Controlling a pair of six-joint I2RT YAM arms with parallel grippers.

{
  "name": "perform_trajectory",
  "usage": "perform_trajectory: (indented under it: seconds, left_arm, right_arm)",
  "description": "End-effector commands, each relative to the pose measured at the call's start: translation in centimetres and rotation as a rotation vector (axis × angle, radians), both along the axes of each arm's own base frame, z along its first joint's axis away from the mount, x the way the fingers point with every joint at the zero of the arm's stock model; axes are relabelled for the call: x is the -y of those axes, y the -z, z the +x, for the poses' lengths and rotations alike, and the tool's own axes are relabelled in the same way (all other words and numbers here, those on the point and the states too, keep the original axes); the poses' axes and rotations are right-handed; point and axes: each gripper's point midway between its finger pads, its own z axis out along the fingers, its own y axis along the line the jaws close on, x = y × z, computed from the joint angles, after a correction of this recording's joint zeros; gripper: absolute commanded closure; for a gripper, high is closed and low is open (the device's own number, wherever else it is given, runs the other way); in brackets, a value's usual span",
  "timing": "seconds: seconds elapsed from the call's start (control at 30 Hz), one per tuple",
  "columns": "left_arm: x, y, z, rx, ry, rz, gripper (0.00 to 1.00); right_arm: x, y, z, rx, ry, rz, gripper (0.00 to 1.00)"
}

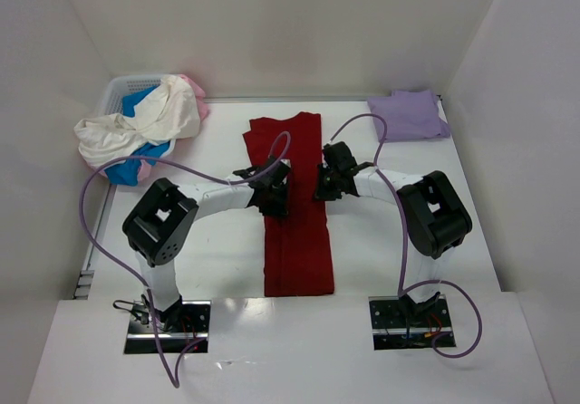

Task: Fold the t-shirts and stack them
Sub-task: Rotate the tshirt 90 degrees

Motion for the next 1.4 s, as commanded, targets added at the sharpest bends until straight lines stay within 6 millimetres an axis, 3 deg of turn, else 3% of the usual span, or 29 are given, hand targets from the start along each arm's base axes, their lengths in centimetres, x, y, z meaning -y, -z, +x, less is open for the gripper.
perform_trajectory:
  seconds: [0.0, 0.07, 0.2, 0.33, 0.5, 0.67, 0.83, 1.17, 1.37]
  left_arm:
    - [-0.9, -0.8, -0.4, 0.000, -0.032, -0.012, 0.63]
    - [-1.3, -0.8, -0.1, 0.008, -0.037, -0.002, 0.54]
    - [-1.6, -1.4, 0.8, 0.029, -0.036, 0.005, 0.48]
    - [-2.1, -3.2, 2.3, 0.080, -0.032, 0.016, 0.41]
    - [-1.7, -7.6, 6.7, 0.231, -0.004, -0.060, 0.36]
    - [-0.1, -9.2, 9.9, 0.288, 0.050, -0.108, 0.36]
    - [2.0, -7.8, 10.7, 0.258, 0.098, -0.164, 0.40]
    - [2.5, -3.9, 10.5, 0.178, 0.084, -0.160, 0.44]
    - [2.5, -2.4, 10.5, 0.149, 0.068, -0.156, 0.60]
  right_arm:
    - [-0.1, 0.0, 0.0, 0.021, -0.006, -0.012, 0.90]
    - [-0.1, 0.0, 0.0, 0.021, -0.006, -0.012, 0.90]
    - [0.0, 0.0, 0.1, 0.024, -0.001, -0.019, 0.90]
    - [0.1, 0.1, -0.1, 0.016, -0.001, -0.023, 0.90]
    - [0.1, -0.6, 0.0, 0.032, -0.001, -0.014, 0.90]
    - [-0.2, -1.0, -0.1, 0.033, -0.012, 0.003, 0.90]
    - [-0.3, -1.4, 0.0, 0.041, -0.012, 0.007, 0.90]
    - [-0.1, -0.7, -0.4, 0.025, -0.012, -0.001, 0.90]
    - [-0.1, -0.7, -0.4, 0.025, -0.012, -0.001, 0.90]
